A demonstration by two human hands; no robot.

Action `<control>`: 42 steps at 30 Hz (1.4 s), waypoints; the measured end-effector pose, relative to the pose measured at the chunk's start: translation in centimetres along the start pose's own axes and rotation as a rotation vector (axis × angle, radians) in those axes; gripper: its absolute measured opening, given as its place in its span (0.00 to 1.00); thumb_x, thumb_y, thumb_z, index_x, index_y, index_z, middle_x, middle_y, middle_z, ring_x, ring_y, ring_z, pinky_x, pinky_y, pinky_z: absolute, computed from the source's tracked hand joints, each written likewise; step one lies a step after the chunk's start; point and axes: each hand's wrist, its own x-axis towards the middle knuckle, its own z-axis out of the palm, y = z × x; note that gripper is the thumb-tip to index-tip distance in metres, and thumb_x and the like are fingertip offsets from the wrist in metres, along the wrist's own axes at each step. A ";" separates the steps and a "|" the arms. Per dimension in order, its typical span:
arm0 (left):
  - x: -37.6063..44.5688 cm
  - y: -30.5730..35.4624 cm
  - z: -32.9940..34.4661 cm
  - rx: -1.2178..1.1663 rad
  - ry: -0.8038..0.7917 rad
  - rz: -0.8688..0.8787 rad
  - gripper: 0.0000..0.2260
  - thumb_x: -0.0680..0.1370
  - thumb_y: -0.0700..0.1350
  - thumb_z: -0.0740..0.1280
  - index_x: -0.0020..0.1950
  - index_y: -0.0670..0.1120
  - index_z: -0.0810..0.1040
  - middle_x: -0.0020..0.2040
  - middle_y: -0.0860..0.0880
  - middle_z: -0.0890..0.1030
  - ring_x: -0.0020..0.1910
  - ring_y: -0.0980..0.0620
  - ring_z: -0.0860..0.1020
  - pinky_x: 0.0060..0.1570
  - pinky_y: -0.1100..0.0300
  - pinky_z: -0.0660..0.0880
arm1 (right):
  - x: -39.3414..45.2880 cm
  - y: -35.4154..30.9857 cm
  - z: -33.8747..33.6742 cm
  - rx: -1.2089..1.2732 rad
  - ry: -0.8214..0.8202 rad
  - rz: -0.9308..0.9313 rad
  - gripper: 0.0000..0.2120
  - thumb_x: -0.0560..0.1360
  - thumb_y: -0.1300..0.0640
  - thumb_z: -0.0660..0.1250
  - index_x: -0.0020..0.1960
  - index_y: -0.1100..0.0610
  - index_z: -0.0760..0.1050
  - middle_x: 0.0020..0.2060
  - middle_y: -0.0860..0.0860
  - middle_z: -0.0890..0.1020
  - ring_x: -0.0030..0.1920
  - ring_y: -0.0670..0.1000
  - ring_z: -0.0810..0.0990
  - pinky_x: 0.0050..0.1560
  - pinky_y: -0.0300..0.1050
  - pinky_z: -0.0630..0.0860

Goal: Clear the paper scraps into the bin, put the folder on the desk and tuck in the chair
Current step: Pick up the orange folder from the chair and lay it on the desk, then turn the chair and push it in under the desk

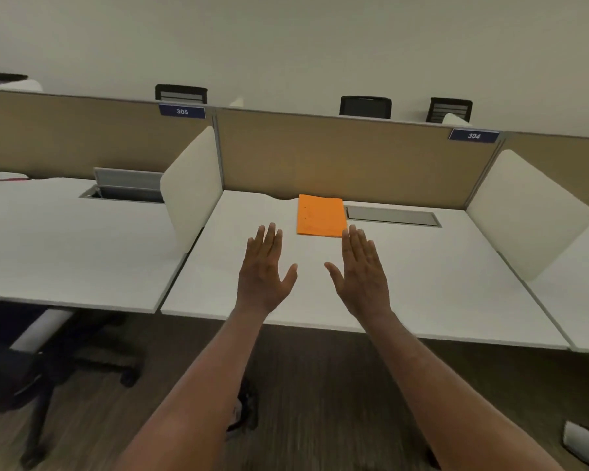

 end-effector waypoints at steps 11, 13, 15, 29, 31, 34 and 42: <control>-10.7 5.4 -7.1 0.077 -0.084 0.051 0.34 0.79 0.61 0.58 0.81 0.49 0.53 0.82 0.49 0.48 0.81 0.47 0.45 0.78 0.42 0.51 | -11.6 -2.4 -6.3 -0.037 -0.066 0.020 0.38 0.81 0.35 0.49 0.82 0.55 0.44 0.82 0.54 0.42 0.81 0.56 0.39 0.80 0.55 0.39; -12.8 6.3 -8.9 0.061 -0.082 0.062 0.34 0.79 0.60 0.58 0.81 0.49 0.54 0.82 0.49 0.49 0.81 0.46 0.46 0.79 0.41 0.50 | -14.1 -2.6 -7.9 -0.044 -0.068 0.033 0.37 0.81 0.35 0.47 0.82 0.54 0.43 0.82 0.53 0.41 0.81 0.56 0.39 0.80 0.55 0.37; -14.8 7.2 -10.6 0.042 -0.085 0.076 0.34 0.79 0.60 0.59 0.81 0.49 0.55 0.82 0.49 0.50 0.81 0.46 0.47 0.79 0.41 0.50 | -16.6 -2.9 -9.7 -0.049 -0.049 0.057 0.37 0.80 0.35 0.46 0.82 0.53 0.43 0.82 0.53 0.41 0.81 0.55 0.39 0.79 0.55 0.36; -29.8 23.4 -13.6 -0.171 -0.155 0.361 0.32 0.79 0.58 0.62 0.80 0.50 0.58 0.82 0.49 0.54 0.81 0.47 0.49 0.78 0.41 0.54 | -40.3 3.4 -22.5 -0.116 -0.059 0.293 0.35 0.82 0.36 0.49 0.82 0.52 0.47 0.82 0.54 0.53 0.82 0.56 0.48 0.81 0.59 0.47; -31.3 27.2 -13.3 -0.202 -0.168 0.411 0.31 0.78 0.59 0.62 0.79 0.50 0.59 0.82 0.48 0.55 0.81 0.46 0.51 0.78 0.42 0.55 | -43.7 6.5 -24.9 -0.160 -0.052 0.358 0.35 0.81 0.36 0.49 0.82 0.53 0.49 0.81 0.55 0.56 0.81 0.56 0.51 0.81 0.59 0.48; -33.3 32.4 -12.4 -0.251 -0.180 0.460 0.31 0.78 0.59 0.60 0.79 0.50 0.59 0.81 0.48 0.57 0.81 0.46 0.52 0.78 0.43 0.55 | -48.2 11.2 -27.8 -0.211 -0.042 0.457 0.35 0.81 0.36 0.49 0.82 0.53 0.51 0.80 0.56 0.59 0.81 0.56 0.53 0.81 0.59 0.48; -38.8 49.1 -9.0 -0.352 -0.258 0.558 0.32 0.77 0.58 0.62 0.79 0.49 0.60 0.80 0.47 0.60 0.80 0.47 0.55 0.78 0.43 0.56 | -59.2 23.1 -34.2 -0.286 0.000 0.608 0.32 0.81 0.41 0.58 0.80 0.51 0.55 0.79 0.55 0.62 0.80 0.56 0.57 0.80 0.59 0.51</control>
